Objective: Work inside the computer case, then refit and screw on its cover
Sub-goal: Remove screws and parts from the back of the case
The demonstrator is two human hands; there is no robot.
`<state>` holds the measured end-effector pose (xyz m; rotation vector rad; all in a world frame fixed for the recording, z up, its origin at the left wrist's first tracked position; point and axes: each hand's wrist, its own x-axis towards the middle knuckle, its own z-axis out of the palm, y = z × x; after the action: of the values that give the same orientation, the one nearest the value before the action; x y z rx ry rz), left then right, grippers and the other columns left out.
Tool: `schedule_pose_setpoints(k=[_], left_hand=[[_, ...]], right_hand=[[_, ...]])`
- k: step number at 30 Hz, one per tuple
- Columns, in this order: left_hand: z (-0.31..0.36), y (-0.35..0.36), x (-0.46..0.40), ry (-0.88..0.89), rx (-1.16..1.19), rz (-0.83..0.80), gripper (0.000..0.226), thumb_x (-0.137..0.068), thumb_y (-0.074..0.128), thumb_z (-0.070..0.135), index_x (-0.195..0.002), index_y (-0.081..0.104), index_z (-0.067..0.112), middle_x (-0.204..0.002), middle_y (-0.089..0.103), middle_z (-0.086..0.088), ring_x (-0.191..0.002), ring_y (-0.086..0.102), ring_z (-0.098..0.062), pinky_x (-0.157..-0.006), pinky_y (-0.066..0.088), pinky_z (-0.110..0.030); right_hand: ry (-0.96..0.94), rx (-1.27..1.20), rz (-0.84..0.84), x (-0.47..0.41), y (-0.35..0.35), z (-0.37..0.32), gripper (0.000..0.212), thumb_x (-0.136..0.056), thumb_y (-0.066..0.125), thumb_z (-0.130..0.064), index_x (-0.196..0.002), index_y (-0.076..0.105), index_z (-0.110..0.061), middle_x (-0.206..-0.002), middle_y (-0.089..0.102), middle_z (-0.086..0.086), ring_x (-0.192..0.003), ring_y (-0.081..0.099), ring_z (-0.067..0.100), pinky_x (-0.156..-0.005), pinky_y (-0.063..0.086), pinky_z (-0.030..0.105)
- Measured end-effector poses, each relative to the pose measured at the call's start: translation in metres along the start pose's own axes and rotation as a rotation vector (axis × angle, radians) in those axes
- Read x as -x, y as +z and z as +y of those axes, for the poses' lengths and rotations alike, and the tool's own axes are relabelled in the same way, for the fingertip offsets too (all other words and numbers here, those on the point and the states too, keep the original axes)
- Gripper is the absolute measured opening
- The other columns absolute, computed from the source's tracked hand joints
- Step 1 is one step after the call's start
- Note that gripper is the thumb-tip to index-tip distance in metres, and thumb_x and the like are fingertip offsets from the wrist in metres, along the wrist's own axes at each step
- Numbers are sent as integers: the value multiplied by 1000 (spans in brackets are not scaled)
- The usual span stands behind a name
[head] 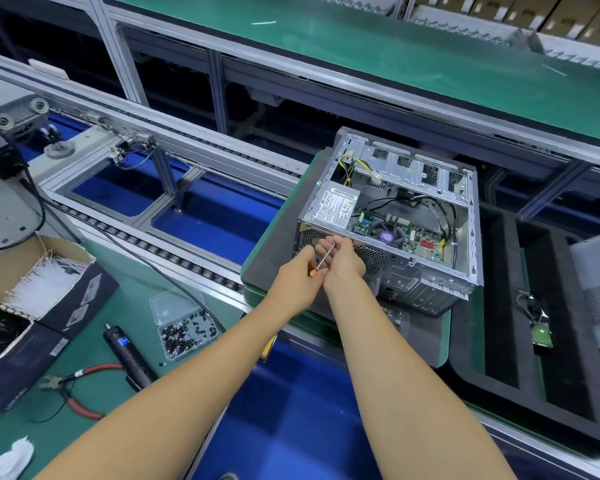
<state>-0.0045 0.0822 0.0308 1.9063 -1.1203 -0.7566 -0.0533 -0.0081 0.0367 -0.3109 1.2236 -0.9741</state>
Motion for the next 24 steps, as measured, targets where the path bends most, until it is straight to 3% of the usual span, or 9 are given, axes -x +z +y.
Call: schedule_pose_setpoints(k=[2, 10, 15, 18, 20, 24], left_hand=[[-4, -3, -1, 1, 0, -21, 22, -99, 59, 29, -91, 45, 14, -79, 56, 0, -68, 45, -15, -62, 41, -31], [-33, -11, 4, 59, 3, -111, 23, -96, 63, 25, -85, 44, 19, -74, 54, -1, -62, 41, -8, -59, 39, -26], [-53, -13, 6, 67, 24, -139, 24, -94, 66, 29, -86, 45, 21, -74, 54, 1, -58, 41, -3, -55, 38, -16], [-65, -14, 7, 43, 7, -105, 26, -96, 67, 31, -88, 45, 20, -72, 51, 5, -58, 41, -3, -54, 37, -15], [-73, -14, 5, 24, -27, -69, 25, -97, 66, 32, -91, 46, 17, -74, 52, 3, -62, 42, -8, -58, 37, -23], [-86, -14, 0, 12, -86, 17, 21, -99, 63, 30, -97, 48, 15, -88, 52, -2, -72, 47, -14, -61, 37, -27]], right_hand=[[-36, 13, 45, 1, 1, 2, 16, -86, 62, -4, -71, 68, -5, -60, 71, 9, -42, 64, 17, -42, 49, 23], [-218, 120, 219, 5, 8, 12, 18, -82, 68, -11, -65, 69, -14, -57, 70, -1, -50, 69, 11, -49, 50, 23], [-291, 99, 278, 6, 16, 16, 23, -84, 72, -17, -62, 66, -17, -50, 67, -9, -54, 71, 8, -50, 48, 22], [-311, 123, 264, 6, 11, 20, 19, -83, 68, -19, -64, 68, -18, -52, 68, -9, -51, 68, 5, -51, 46, 22], [-334, 177, 259, 7, 4, 25, 18, -83, 62, -22, -67, 70, -19, -54, 68, -8, -50, 64, 6, -54, 45, 24], [-366, 365, 208, 3, -17, 43, 33, -89, 46, -25, -72, 74, -23, -63, 72, -5, -52, 59, 13, -58, 45, 30]])
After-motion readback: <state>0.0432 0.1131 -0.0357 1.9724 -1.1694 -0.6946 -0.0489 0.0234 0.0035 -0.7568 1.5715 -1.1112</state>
